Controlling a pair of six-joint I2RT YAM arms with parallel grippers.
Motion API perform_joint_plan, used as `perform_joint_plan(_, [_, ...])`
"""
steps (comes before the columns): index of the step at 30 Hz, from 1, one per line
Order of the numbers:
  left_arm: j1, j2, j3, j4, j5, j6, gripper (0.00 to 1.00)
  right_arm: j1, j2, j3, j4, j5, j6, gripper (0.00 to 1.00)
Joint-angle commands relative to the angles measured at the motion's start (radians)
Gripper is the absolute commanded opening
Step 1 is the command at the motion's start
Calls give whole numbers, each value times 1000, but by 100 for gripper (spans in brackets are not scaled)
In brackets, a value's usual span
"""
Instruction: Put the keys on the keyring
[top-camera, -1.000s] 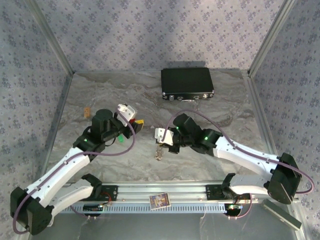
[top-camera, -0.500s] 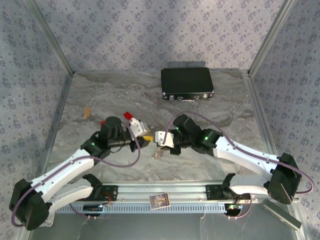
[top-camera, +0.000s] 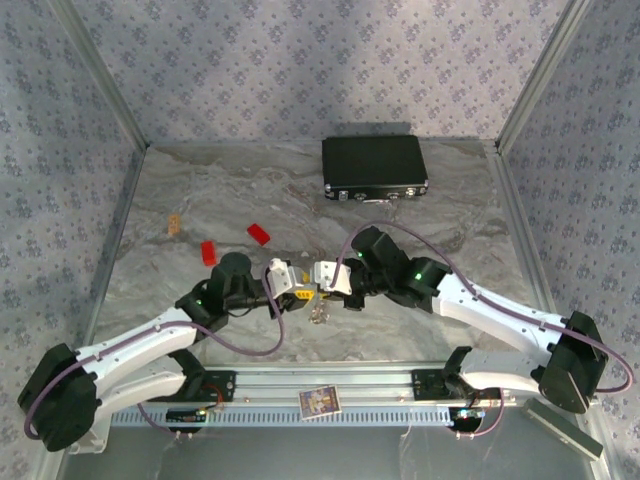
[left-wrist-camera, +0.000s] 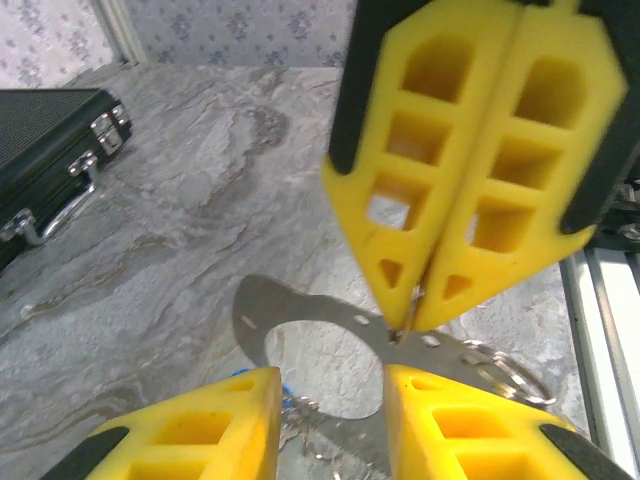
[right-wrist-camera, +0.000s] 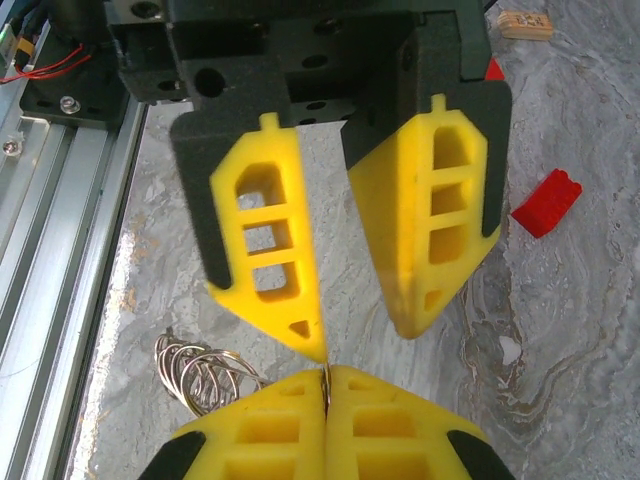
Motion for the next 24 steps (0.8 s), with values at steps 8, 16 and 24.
perform_joint_plan(8, [-11,20,15,55,108,30,31,9,-17,11,41,2,21,0])
perform_joint_plan(16, [-10,29,14,72,109,14,25,17,-17,9,62,-15,36,0])
perform_joint_plan(24, [-11,27,14,99,125,-5,19,29,-6,5,87,-30,50,0])
